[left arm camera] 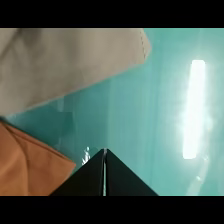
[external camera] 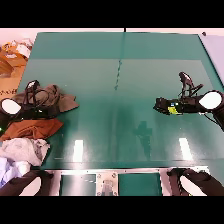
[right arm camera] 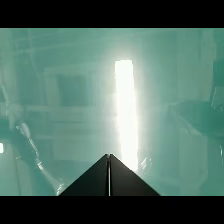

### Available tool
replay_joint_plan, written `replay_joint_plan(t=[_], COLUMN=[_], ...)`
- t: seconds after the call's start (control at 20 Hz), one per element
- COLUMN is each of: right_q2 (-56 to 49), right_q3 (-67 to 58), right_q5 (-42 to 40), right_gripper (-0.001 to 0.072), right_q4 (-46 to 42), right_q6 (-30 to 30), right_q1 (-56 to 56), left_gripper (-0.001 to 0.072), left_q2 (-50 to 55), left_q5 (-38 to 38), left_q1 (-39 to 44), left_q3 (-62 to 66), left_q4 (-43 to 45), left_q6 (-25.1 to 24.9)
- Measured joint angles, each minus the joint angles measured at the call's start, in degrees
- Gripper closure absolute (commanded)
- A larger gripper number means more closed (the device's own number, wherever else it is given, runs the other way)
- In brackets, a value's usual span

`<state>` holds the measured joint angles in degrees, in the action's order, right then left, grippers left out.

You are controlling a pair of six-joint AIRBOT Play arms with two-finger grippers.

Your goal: Fold the shirts.

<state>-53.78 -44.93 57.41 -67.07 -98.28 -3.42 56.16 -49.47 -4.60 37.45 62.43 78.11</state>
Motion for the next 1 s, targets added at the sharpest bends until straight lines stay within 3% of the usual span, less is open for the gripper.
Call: replay_joint_plan(t=[0.3, 0.35, 0.4, 0.45, 0.5, 0.7, 1.0], right_q2=[0.0, 0.0, 0.0, 0.0, 0.0, 0.0, 0.0], right_q3=[0.0, 0.0, 0.0, 0.0, 0.0, 0.0, 0.0], right_q5=[0.0, 0.0, 0.0, 0.0, 0.0, 0.0, -1.3], right_gripper=[0.0697, 0.0698, 0.0698, 0.0698, 0.0698, 0.0697, 0.0698], right_q4=[0.0, 0.0, 0.0, 0.0, 0.0, 0.0, 0.0], right_q6=[0.0, 0.0, 0.0, 0.0, 0.0, 0.0, 0.0], right_q1=[0.0, 0.0, 0.0, 0.0, 0.0, 0.0, 0.0], left_gripper=[0.0677, 0.0424, -0.0013, 0.0034, 0.0034, -0.0013, -0.0013], left_q2=[0.0, 0.0, 0.0, 0.0, 0.0, 0.0, 4.4], left_q5=[4.2, 4.5, 4.7, 4.9, 4.9, 4.5, 10.2], left_q1=[0.0, 0.0, 0.0, 0.0, 0.0, 0.0, -0.9], left_q3=[-0.2, -0.2, -0.2, 0.0, 0.4, 6.7, 17.3], left_q4=[0.0, 0.1, 0.1, 0.1, 0.1, 2.8, 14.3], left_q6=[-0.2, -0.2, -0.3, -1.2, -2.4, -8.3, -10.8])
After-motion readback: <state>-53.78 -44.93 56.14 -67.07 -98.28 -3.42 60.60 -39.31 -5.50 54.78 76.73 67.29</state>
